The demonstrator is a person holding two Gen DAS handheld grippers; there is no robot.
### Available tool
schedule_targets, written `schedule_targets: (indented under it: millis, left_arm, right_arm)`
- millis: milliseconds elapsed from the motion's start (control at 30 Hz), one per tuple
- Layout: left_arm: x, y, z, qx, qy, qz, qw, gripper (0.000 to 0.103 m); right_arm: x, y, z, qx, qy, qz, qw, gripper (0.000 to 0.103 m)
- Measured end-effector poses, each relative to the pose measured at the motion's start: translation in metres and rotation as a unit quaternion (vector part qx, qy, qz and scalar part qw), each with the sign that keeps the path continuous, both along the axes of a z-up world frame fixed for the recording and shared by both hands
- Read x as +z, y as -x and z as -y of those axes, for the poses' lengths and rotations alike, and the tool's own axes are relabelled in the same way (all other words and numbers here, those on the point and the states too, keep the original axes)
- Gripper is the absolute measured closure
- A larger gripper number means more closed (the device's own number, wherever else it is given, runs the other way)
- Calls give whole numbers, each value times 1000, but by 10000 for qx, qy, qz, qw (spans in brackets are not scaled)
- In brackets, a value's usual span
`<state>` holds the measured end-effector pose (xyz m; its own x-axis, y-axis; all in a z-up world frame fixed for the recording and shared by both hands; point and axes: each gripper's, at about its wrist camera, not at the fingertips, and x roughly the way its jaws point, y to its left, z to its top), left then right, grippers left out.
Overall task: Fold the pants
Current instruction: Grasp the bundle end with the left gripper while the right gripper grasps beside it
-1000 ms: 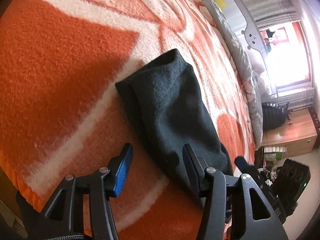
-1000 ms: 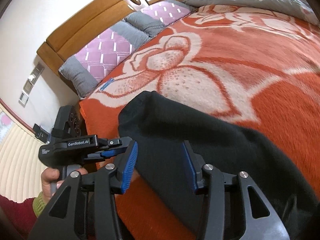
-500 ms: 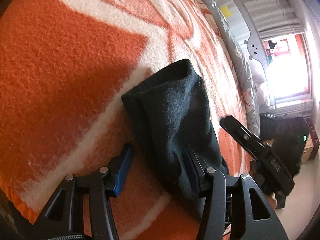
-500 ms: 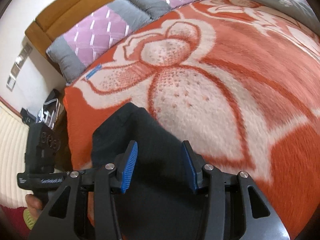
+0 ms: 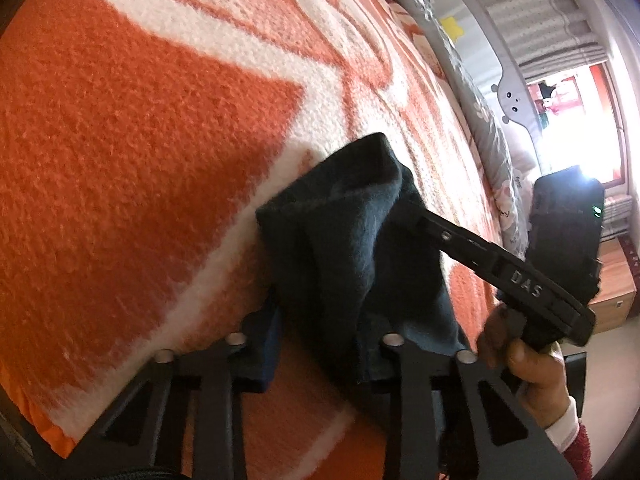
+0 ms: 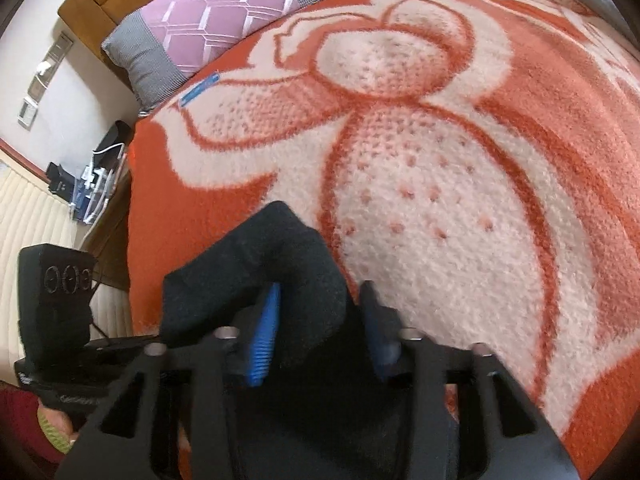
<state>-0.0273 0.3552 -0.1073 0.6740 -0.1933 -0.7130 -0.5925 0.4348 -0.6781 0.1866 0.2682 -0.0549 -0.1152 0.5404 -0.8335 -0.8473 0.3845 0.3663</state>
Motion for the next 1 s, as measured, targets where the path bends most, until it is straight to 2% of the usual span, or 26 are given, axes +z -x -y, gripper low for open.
schedule_targets:
  millis: [133, 167, 400, 567, 767, 1000]
  left_arm:
    - [7, -3, 1, -59, -104, 40, 9999, 88]
    - [13, -4, 3, -90, -171, 55, 9998, 89]
    - [59, -7, 21, -333, -442, 489, 9973, 91]
    - [100, -10, 44, -622, -648, 871, 9921, 92]
    - [149, -22, 86, -1141, -890, 1247, 9816, 92]
    - [179, -39, 141, -1791, -1154, 1464, 9660, 92]
  right_arm:
    - [13, 8, 9, -25, -120, 197, 9997, 89]
    - [17, 8, 13, -77, -159, 221, 9996, 96]
    - [55, 7, 55, -396, -715, 215, 9964, 97]
    - [88, 14, 98, -716, -1264, 291, 9890, 97]
    - [119, 25, 158, -1250, -1875, 324, 9737, 97]
    - [130, 31, 226, -1889, -2348, 284, 9531, 97]
